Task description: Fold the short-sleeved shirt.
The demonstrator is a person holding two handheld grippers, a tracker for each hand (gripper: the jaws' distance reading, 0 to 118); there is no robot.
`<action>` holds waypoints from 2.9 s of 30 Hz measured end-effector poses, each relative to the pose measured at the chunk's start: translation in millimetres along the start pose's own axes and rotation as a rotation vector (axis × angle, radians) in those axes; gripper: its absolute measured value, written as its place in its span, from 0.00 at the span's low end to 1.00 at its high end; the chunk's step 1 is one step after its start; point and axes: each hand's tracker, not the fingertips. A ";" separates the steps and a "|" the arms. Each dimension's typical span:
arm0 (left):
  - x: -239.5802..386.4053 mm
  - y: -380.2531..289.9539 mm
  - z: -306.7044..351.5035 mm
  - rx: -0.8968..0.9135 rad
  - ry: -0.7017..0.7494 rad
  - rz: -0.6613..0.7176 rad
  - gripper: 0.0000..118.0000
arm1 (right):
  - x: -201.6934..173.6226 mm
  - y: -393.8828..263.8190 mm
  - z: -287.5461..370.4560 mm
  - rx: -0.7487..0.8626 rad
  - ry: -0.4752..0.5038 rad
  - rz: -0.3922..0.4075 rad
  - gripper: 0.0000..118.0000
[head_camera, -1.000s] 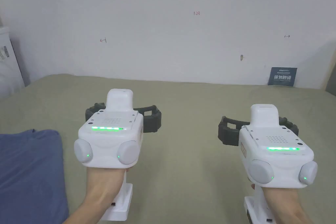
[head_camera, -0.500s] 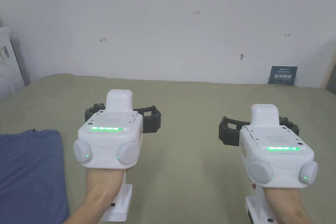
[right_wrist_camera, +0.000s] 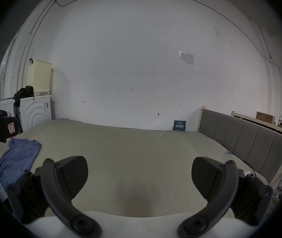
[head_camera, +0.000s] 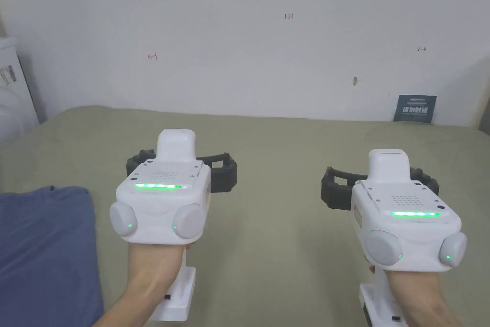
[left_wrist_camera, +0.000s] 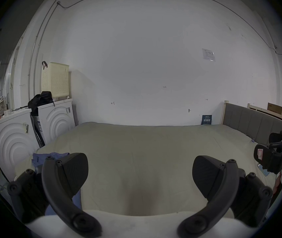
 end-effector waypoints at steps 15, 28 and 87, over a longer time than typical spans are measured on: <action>-2.4 0.0 -1.5 0.004 0.001 -0.001 1.00 | -3.3 -1.3 -0.3 0.004 0.005 0.006 1.00; -3.5 -1.6 -1.7 0.009 0.002 0.004 1.00 | -4.8 -1.7 1.1 0.006 0.005 0.005 1.00; 0.7 -0.6 -5.0 -0.042 0.014 -0.008 0.00 | -12.9 11.8 -1.5 -0.001 -0.023 -0.035 0.05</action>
